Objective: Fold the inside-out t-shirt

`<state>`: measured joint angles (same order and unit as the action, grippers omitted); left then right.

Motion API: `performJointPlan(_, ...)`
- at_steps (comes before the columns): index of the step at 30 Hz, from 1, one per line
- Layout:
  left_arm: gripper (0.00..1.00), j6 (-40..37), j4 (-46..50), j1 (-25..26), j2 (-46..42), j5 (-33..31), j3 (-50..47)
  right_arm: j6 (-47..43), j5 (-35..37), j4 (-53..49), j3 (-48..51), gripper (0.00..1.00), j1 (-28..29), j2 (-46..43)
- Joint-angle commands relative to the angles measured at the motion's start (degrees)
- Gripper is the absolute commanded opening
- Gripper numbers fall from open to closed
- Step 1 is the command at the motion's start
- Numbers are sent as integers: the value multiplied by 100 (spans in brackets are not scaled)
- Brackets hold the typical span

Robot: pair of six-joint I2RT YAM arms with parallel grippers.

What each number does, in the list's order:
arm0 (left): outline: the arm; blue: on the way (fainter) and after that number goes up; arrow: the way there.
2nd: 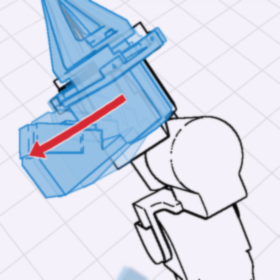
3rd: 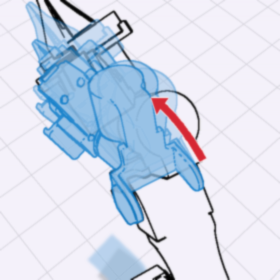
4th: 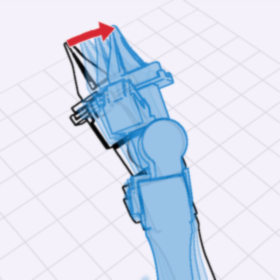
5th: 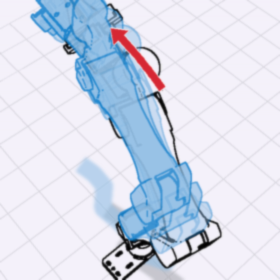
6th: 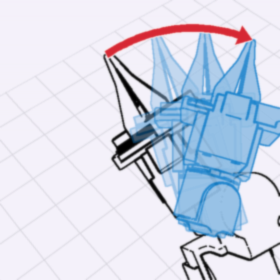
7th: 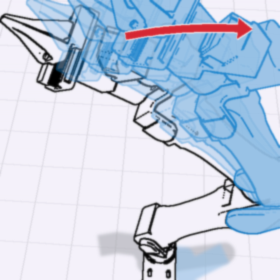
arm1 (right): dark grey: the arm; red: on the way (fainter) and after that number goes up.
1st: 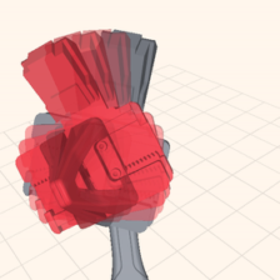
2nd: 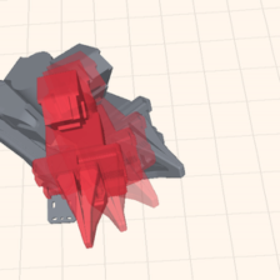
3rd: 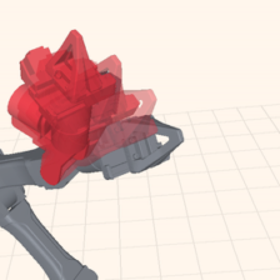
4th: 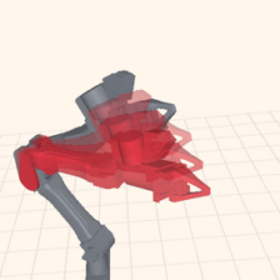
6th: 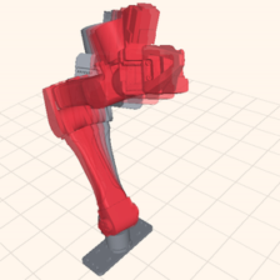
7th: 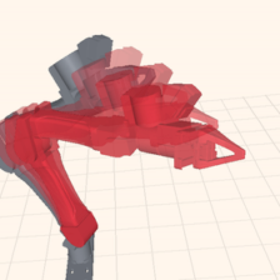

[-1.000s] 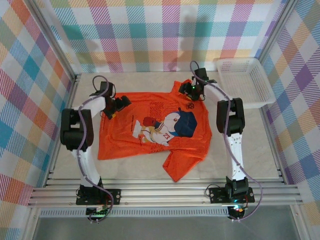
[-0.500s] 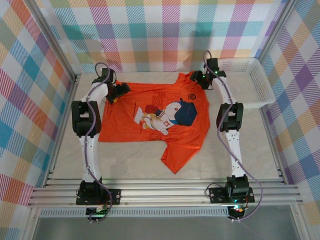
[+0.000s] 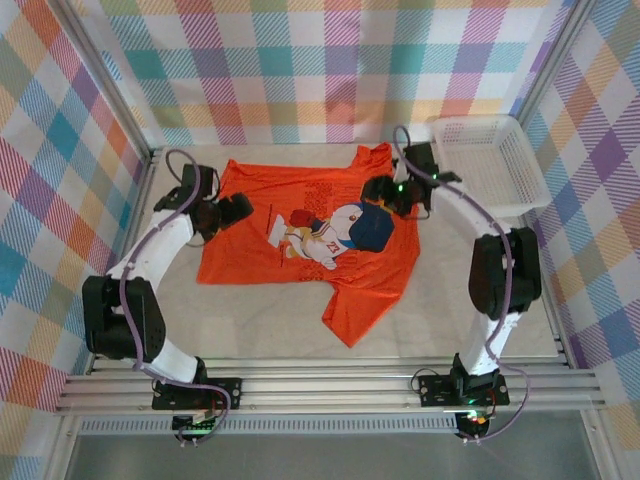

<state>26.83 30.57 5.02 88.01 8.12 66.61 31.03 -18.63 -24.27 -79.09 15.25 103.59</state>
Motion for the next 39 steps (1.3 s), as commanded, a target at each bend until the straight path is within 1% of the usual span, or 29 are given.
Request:
performJointPlan(1,87,338,-385,-53,237,400,-753,275,-88,563,1085,66,-75,-200)
performJointPlan(4,87,364,-510,-107,393,332,-1019,354,111,651,1633,66,-92,-326)
performJointPlan(8,87,326,-620,-357,777,160,-1025,313,384,676,1870,67,-282,-110)
performJointPlan(11,89,271,-786,-497,1234,-13,-843,206,467,620,1716,67,-579,292)
performJointPlan(14,88,145,-662,-584,1768,-180,-462,74,505,475,1383,68,-848,657)
performJointPlan(18,88,155,-630,-740,1970,-271,-291,-109,562,197,1011,68,-1049,823)
performJointPlan(20,88,160,-568,-765,1874,-162,-258,-170,479,71,930,68,-1054,750)
performJointPlan(23,88,243,-386,-757,1482,33,-362,-137,229,-19,1019,69,-1035,451)
performJointPlan(27,88,362,-181,-739,586,72,-908,-175,146,-288,1318,70,-942,-245)
performJointPlan(31,88,346,234,-739,-357,-177,-1305,-315,217,-735,1670,70,-782,-1100)
performJointPlan(32,87,358,303,-739,-571,-256,-1396,-341,236,-838,1775,70,-711,-1326)
performJointPlan(35,78,385,408,-780,-909,-411,-1644,-254,361,-982,2174,69,-400,-1935)
performJointPlan(37,69,442,433,-871,-884,-484,-1787,-101,531,-971,2520,67,-105,-2266)
performJointPlan(39,62,500,318,-1032,-728,-362,-1902,115,698,-853,2919,64,227,-2578)
